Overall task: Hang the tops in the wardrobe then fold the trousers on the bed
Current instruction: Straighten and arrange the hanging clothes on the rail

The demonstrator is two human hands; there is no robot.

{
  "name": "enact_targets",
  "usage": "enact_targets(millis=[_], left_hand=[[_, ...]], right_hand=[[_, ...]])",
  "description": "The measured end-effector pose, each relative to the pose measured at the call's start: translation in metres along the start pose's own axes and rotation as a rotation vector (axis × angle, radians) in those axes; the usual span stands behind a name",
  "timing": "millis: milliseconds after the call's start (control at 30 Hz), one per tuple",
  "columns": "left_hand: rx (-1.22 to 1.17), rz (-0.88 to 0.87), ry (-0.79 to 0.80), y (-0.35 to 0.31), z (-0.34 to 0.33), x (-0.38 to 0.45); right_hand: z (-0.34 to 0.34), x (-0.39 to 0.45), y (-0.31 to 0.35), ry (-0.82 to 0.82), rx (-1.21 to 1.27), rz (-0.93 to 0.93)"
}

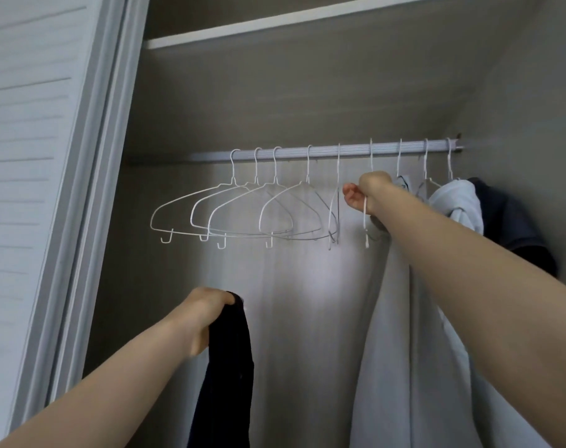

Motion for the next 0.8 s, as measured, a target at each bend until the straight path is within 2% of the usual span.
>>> enact_targets(millis=[100, 200, 367, 433, 533, 667, 733, 800], left_hand=[[0.032, 0.02, -0.017, 0.001, 0.006, -0.001], [0.073, 0.055, -0.002, 0.002, 0.01, -0.005], [0.149, 0.062, 0.012, 0.005, 0.017, -0.015], [0.203, 0.003, 0.012, 0.006, 0.021, -0.026], [0.256, -0.09, 0.007, 0.005, 0.03, -0.043], [0.433, -0.276, -0.021, 0.008, 0.042, -0.068], [0.595, -0.384, -0.081, 0.014, 0.047, -0.083], [0.678, -0.414, -0.094, 0.021, 0.05, -0.099]], right_hand=[[0.0, -0.001, 0.004, -0.048, -0.001, 0.078], [0.0, -0.014, 0.003, -0.088, -0.143, 0.22], [0.007, -0.072, -0.019, -0.168, -0.254, 0.386], [0.013, -0.118, -0.036, -0.157, -0.246, 0.477], [0.024, -0.191, -0.07, -0.046, -0.264, 0.635], [0.033, -0.253, -0.102, 0.078, -0.33, 0.511], [0.038, -0.267, -0.108, 0.038, -0.379, 0.463], [0.046, -0.285, -0.115, -0.02, -0.433, 0.475]])
Point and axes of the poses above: each hand's wrist, its own x-axis towards the middle knuckle, its own z-axis out of the back of the hand, y = z × x, the point moved 1 cm from there along x, towards the middle knuckle, and after that the axes turned 10 degrees about -x, right-handed, at the moved point
